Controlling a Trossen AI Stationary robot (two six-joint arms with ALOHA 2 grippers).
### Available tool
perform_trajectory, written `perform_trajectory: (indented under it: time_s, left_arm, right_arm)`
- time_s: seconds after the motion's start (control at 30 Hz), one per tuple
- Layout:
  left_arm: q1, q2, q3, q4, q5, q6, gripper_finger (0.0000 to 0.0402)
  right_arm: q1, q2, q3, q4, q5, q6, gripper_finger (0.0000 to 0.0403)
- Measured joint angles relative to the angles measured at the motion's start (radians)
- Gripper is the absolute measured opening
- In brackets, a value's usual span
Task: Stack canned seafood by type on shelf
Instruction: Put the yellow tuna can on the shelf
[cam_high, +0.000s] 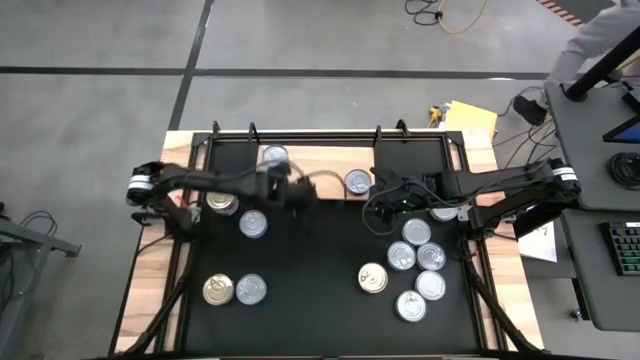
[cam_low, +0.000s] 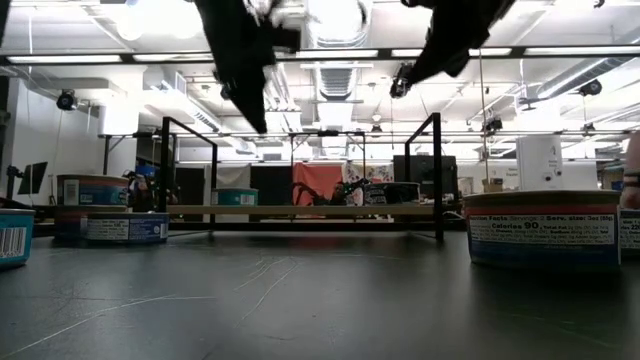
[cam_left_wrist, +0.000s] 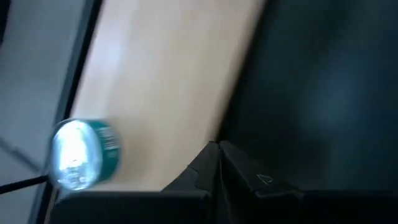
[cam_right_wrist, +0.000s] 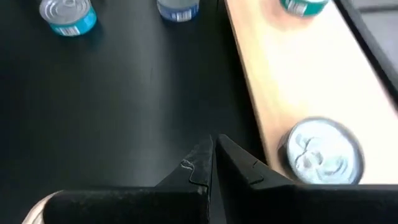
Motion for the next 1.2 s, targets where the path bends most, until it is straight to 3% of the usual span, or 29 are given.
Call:
perform_trajectory:
  time_s: [0.23,0.43,0.7,0.87,1.07,1.2]
  left_arm:
    - [-0.276,-0.026,-0.001,0.000,0.005,-0.069,0.0000]
    - [-0.434,-0.026,-0.001,-0.001,0.009,-0.200,0.0000]
    - [-0.563,-0.026,-0.002,-0.029,0.133,-0.451,0.0000]
    - [-0.617,-0.026,-0.002,-0.091,0.154,-0.595,0.0000]
    - [-0.657,-0.026,-0.003,-0.197,0.281,-0.795,0.0000]
    - [-0.679,-0.026,-0.010,-0.206,0.300,-0.858,0.0000]
  right_arm:
    - [0.084,0.000,-0.043,0.021,0.001,0.056,0.0013]
    - [0.196,0.000,-0.043,0.021,0.031,0.086,0.0013]
    - [0.331,0.000,-0.043,0.020,0.034,0.127,0.0013]
    - [0.388,0.001,-0.043,0.026,0.054,0.128,0.0013]
    - [0.422,0.022,-0.058,0.097,0.086,0.109,0.0013]
    - [0.426,0.036,-0.085,0.144,0.087,0.079,0.0013]
